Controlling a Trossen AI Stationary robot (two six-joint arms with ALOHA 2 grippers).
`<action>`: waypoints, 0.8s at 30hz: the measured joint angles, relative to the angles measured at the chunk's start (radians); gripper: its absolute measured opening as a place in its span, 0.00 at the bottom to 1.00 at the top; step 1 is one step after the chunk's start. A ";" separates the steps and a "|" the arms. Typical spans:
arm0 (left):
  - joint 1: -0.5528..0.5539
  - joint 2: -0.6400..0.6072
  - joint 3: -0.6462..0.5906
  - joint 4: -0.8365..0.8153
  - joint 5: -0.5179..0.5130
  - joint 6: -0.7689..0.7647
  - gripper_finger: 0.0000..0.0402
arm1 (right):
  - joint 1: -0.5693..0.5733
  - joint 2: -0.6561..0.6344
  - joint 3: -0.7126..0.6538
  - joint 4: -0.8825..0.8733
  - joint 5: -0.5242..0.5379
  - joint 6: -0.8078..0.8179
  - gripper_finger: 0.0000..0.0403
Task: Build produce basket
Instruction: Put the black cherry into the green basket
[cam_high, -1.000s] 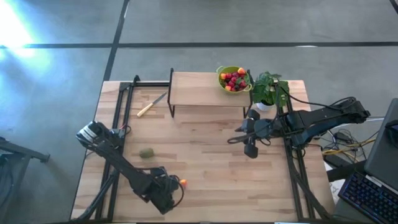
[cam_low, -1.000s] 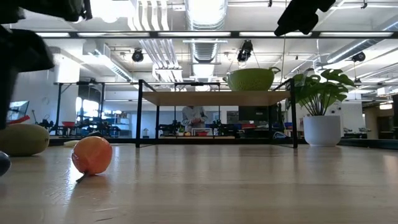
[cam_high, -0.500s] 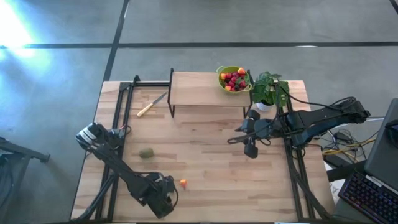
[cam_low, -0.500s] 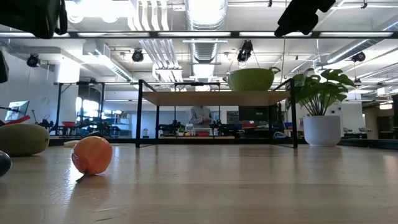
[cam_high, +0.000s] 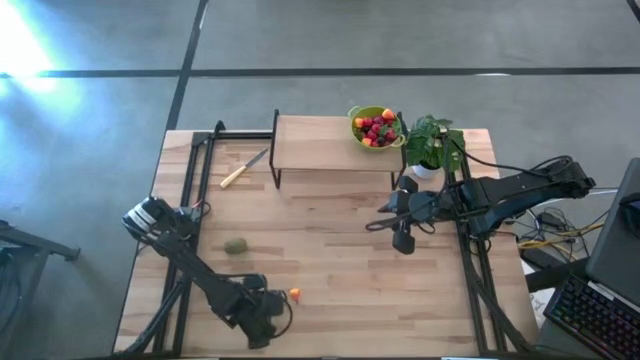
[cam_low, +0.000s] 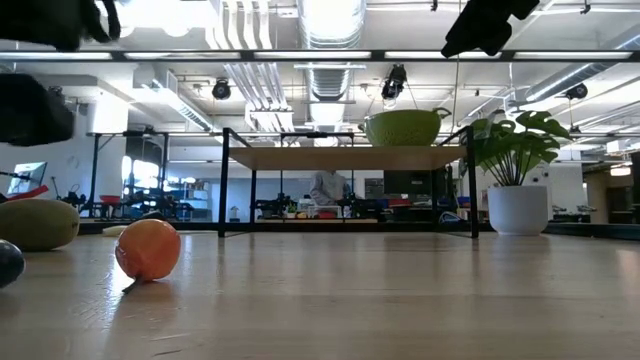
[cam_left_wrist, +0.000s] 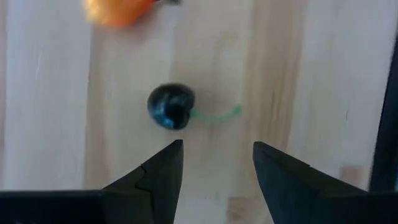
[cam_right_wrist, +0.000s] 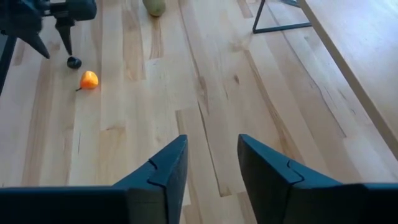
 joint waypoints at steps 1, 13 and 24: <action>0.000 0.000 0.000 0.000 0.000 0.071 0.50 | 0.000 0.000 0.000 0.000 0.000 0.000 0.33; 0.001 0.000 -0.003 -0.141 -0.054 0.633 0.49 | 0.000 0.000 0.000 0.000 0.000 0.000 0.39; 0.007 0.000 -0.003 -0.143 -0.145 0.877 0.49 | 0.000 0.000 0.000 0.000 0.000 0.000 0.45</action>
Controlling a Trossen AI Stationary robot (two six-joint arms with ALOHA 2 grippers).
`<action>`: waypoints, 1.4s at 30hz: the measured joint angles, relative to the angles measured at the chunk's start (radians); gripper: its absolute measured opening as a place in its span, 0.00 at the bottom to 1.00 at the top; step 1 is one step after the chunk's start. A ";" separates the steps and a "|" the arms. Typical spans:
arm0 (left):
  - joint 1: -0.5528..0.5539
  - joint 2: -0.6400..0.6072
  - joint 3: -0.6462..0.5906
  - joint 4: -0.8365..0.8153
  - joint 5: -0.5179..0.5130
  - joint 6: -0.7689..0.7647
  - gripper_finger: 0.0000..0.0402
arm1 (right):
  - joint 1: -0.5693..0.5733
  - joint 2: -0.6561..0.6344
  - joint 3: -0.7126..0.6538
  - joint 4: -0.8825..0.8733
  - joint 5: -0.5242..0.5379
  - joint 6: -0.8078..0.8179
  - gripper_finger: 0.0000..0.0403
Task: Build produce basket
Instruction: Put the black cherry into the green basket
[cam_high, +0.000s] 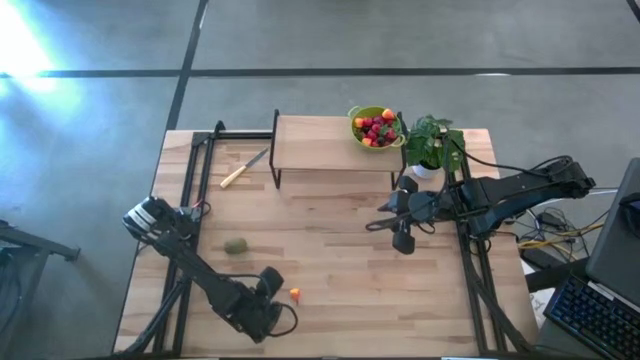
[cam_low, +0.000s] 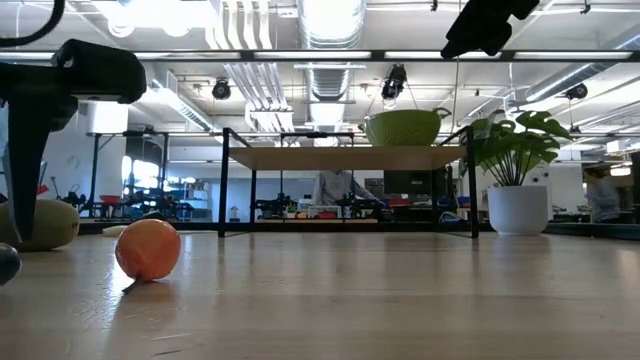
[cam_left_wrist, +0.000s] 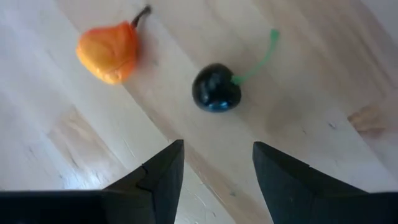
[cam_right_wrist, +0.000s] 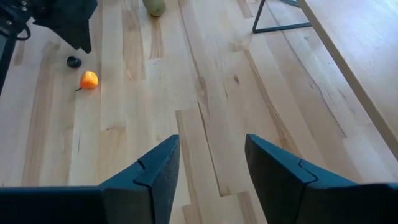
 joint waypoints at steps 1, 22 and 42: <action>0.002 0.000 0.000 0.009 0.000 0.017 0.49 | 0.000 0.000 0.000 0.000 0.000 0.000 0.45; 0.034 0.048 0.001 0.162 0.052 0.183 0.45 | 0.000 0.000 -0.002 0.003 0.000 -0.003 0.32; 0.033 0.050 0.001 0.194 0.057 0.091 0.32 | 0.000 0.000 -0.026 0.017 0.000 -0.001 0.25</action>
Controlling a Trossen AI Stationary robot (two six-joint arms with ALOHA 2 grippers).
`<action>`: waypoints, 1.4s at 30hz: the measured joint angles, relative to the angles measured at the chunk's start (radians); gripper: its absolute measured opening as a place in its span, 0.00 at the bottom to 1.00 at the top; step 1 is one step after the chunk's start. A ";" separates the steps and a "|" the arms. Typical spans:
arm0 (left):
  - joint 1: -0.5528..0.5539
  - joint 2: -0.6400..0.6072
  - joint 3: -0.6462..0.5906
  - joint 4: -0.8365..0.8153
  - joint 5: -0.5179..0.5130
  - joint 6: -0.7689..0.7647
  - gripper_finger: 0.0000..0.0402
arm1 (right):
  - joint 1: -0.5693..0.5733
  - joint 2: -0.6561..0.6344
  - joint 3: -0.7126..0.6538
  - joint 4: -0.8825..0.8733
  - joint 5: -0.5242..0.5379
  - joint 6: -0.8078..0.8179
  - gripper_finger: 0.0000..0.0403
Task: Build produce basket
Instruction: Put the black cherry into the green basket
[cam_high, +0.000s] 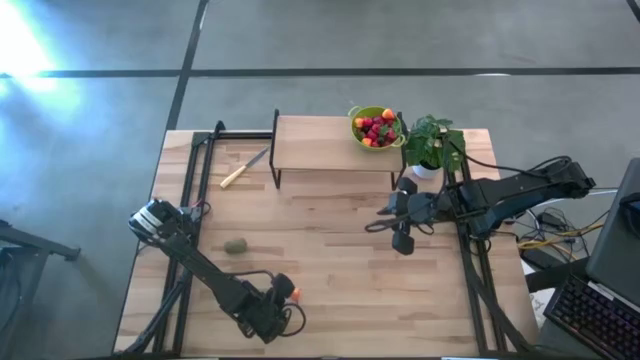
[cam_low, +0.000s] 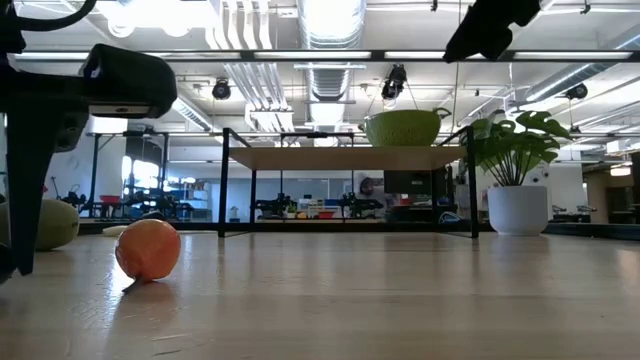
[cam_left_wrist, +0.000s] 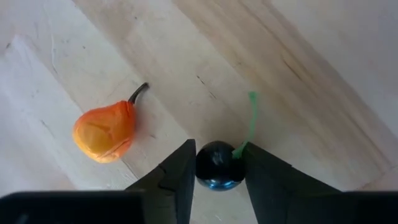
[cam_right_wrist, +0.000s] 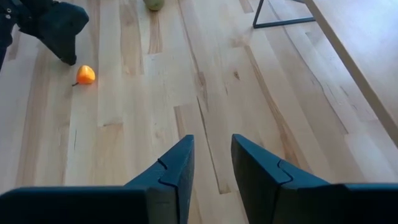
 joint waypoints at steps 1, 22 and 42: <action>0.000 0.000 0.000 0.000 -0.003 -0.009 0.31 | 0.000 0.000 -0.002 0.002 0.000 0.000 0.25; 0.019 -0.018 -0.002 0.052 -0.763 -0.279 0.28 | 0.110 0.000 -0.268 0.585 -0.098 -0.001 0.36; 0.406 -0.019 -0.001 0.668 -0.906 -0.114 0.29 | 0.111 0.000 -0.491 1.088 0.020 -0.167 0.28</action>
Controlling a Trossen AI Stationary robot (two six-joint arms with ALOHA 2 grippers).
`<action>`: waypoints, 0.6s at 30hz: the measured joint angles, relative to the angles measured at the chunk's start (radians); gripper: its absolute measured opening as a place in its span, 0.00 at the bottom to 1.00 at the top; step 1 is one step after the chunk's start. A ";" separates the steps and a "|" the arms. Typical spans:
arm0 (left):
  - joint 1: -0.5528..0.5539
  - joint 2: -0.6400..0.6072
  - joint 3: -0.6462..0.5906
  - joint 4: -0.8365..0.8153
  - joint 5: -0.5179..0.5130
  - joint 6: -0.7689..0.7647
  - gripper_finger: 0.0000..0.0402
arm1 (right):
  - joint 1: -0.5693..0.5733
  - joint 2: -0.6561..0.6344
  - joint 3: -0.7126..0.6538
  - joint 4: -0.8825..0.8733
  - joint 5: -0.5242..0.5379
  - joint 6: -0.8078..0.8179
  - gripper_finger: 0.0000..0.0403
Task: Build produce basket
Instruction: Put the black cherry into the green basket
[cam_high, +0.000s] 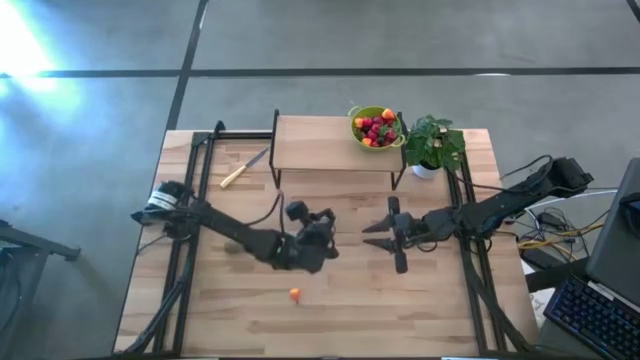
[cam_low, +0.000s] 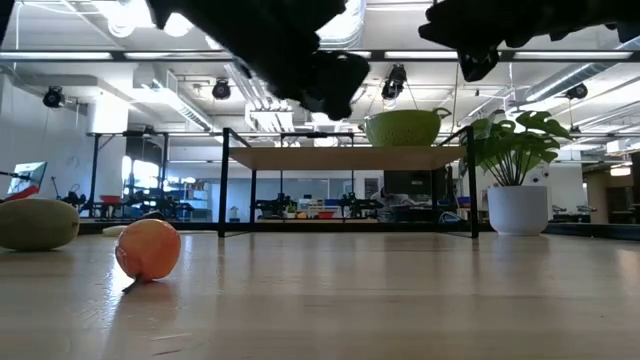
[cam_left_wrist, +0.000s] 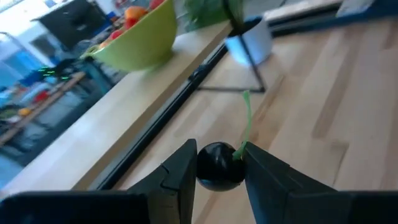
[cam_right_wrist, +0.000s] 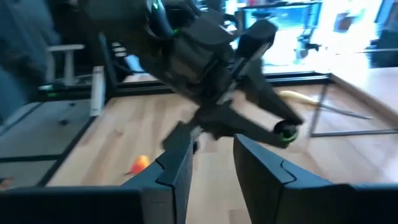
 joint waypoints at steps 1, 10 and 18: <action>0.009 0.000 0.000 0.037 0.027 0.024 0.29 | 0.000 0.000 0.000 0.000 0.024 -0.002 0.29; 0.024 0.000 0.000 0.290 0.104 0.273 0.28 | -0.001 0.000 0.000 0.002 0.122 0.007 0.38; 0.024 0.000 0.000 0.395 0.227 0.359 0.27 | -0.002 0.000 0.000 0.010 0.200 -0.017 0.42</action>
